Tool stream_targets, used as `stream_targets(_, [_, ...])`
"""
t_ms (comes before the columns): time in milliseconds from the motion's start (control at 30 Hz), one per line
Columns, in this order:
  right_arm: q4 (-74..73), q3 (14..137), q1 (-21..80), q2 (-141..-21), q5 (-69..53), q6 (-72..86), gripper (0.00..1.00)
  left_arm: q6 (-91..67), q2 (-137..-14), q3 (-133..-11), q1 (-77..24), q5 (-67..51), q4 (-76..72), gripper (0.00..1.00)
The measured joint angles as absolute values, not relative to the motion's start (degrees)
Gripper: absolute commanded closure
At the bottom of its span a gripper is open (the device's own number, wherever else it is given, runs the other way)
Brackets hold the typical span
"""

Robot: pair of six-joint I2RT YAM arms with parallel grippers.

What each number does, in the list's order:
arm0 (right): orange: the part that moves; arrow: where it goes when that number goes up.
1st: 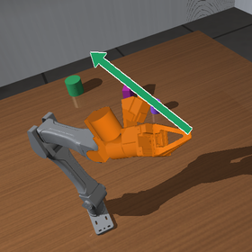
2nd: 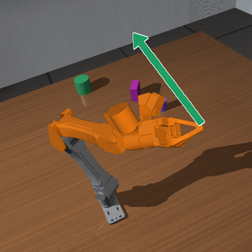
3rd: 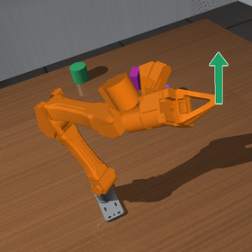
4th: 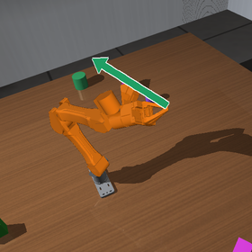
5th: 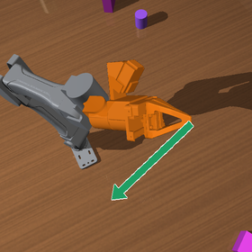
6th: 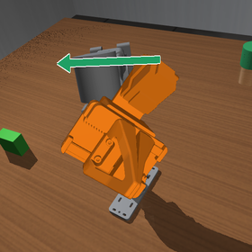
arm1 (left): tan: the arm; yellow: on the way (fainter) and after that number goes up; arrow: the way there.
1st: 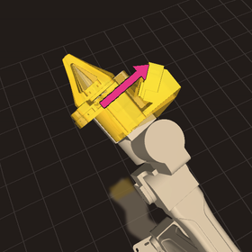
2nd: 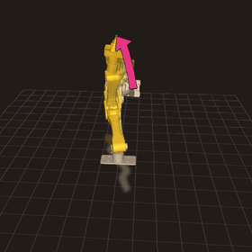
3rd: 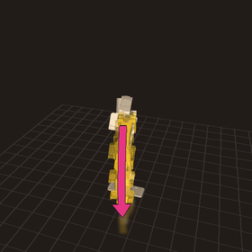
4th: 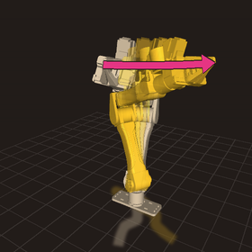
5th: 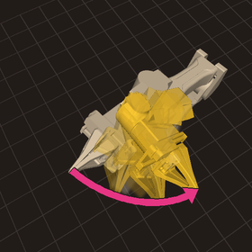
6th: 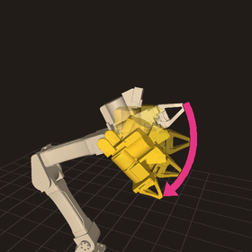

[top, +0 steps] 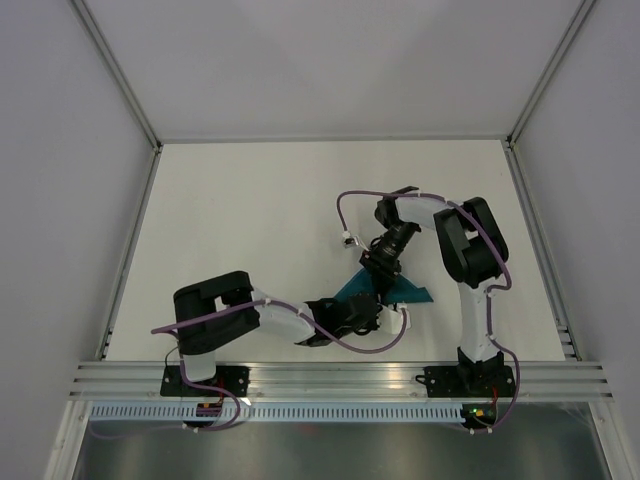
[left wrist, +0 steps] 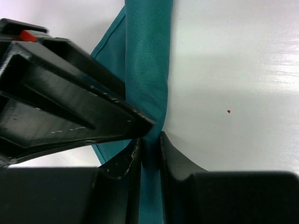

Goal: Fold the napkin, place the utensils inside, and roll it up
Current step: Roll the napkin with the utensil

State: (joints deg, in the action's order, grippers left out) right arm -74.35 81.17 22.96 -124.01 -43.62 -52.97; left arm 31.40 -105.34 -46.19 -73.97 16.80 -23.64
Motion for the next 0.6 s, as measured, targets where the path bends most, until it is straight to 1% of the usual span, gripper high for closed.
stream_targets(133, [-66.92,81.14,22.83,-119.79,-40.36,-49.76,0.41,29.87,-105.23,-46.94,-73.41,14.79,-22.35,0.98])
stream_targets(367, [-47.03,78.37,20.29,-112.27,-31.59,-38.94,0.40,25.87,-104.95,-48.73,-72.58,9.61,-19.90,0.98])
stream_targets(500, [-39.05,77.38,15.94,-108.29,-27.86,-32.14,0.39,22.22,-104.95,-50.85,-70.81,5.58,-16.78,0.98])
stream_targets(600, [-35.90,77.41,11.73,-105.89,-26.76,-28.91,0.39,19.11,-105.12,-52.64,-69.12,2.26,-14.17,0.98])
